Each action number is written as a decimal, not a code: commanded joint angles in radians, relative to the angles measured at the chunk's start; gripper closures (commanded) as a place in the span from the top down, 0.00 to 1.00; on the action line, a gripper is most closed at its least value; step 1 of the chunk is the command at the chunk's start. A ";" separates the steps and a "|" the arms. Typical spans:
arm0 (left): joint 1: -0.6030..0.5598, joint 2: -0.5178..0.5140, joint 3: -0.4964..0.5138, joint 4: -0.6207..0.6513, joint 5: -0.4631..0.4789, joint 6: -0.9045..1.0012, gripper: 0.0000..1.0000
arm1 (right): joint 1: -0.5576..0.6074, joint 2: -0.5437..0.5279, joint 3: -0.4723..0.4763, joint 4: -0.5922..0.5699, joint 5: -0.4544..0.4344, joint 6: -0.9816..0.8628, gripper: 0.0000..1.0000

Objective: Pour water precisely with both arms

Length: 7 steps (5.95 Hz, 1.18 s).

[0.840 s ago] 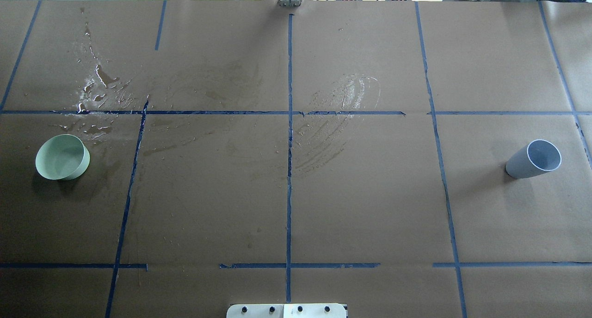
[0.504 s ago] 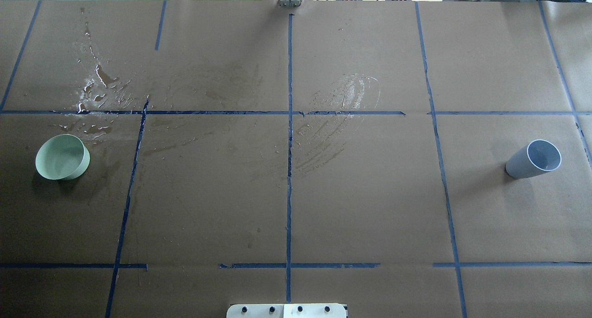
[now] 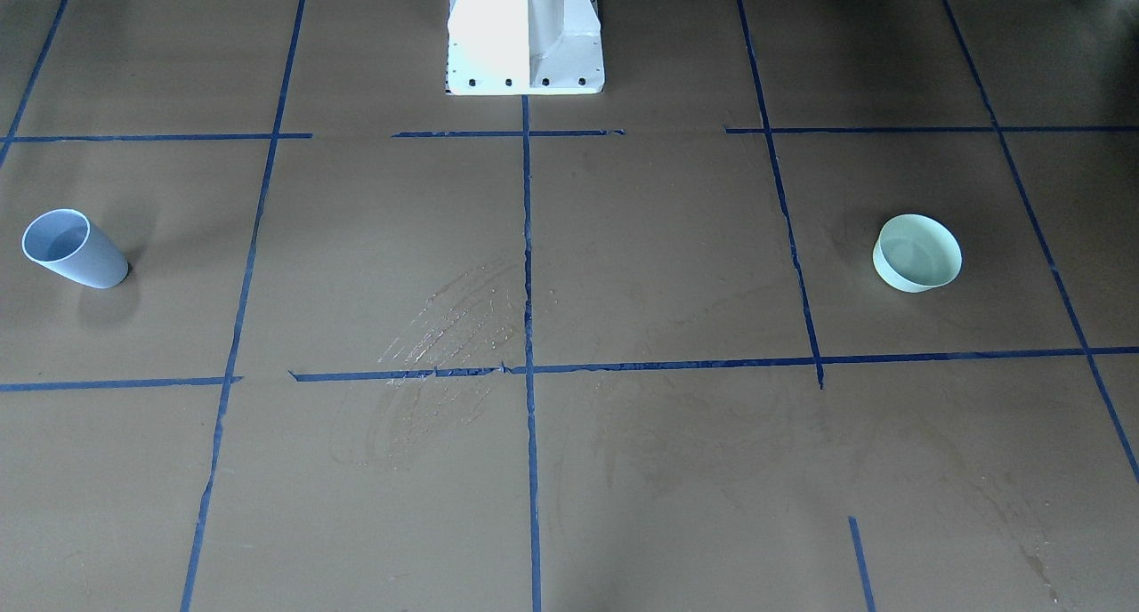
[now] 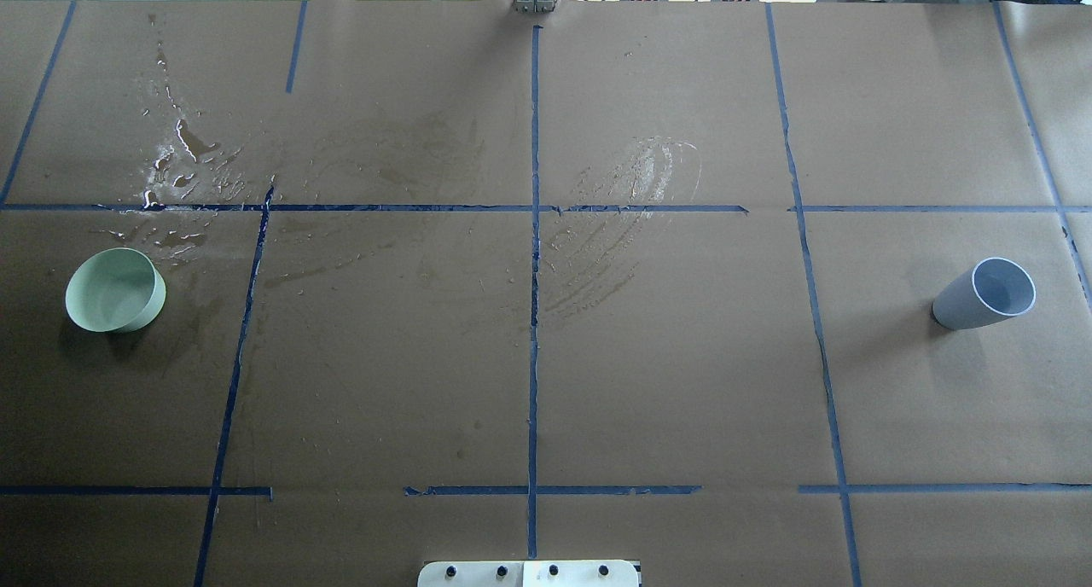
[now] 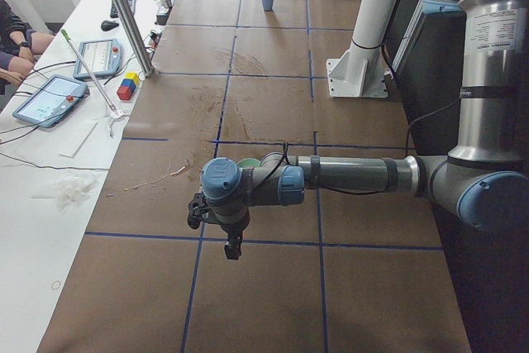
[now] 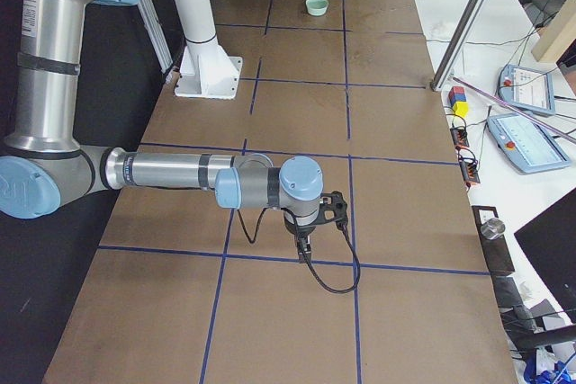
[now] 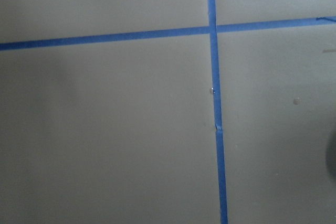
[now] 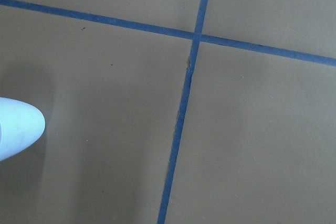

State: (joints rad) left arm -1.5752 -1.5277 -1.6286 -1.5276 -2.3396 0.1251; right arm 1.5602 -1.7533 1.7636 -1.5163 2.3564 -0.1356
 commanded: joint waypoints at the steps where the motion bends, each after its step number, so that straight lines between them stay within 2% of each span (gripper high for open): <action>1: 0.000 -0.017 -0.004 -0.098 -0.009 0.004 1.00 | 0.000 -0.008 0.000 0.036 -0.002 -0.013 1.00; 2: 0.000 -0.022 -0.008 -0.108 -0.009 0.005 1.00 | 0.000 -0.005 0.000 0.038 0.001 -0.003 1.00; 4: 0.114 -0.017 -0.016 -0.210 -0.007 -0.170 1.00 | -0.002 -0.005 0.001 0.036 0.000 -0.001 1.00; 5: 0.166 0.001 -0.016 -0.297 -0.009 -0.315 1.00 | -0.003 -0.005 0.000 0.038 0.000 -0.001 1.00; 7: 0.321 0.053 -0.008 -0.617 -0.001 -0.744 1.00 | -0.005 -0.005 0.000 0.036 0.000 0.001 1.00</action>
State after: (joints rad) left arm -1.3298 -1.4951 -1.6406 -1.9951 -2.3459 -0.4163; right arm 1.5565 -1.7585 1.7642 -1.4799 2.3562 -0.1361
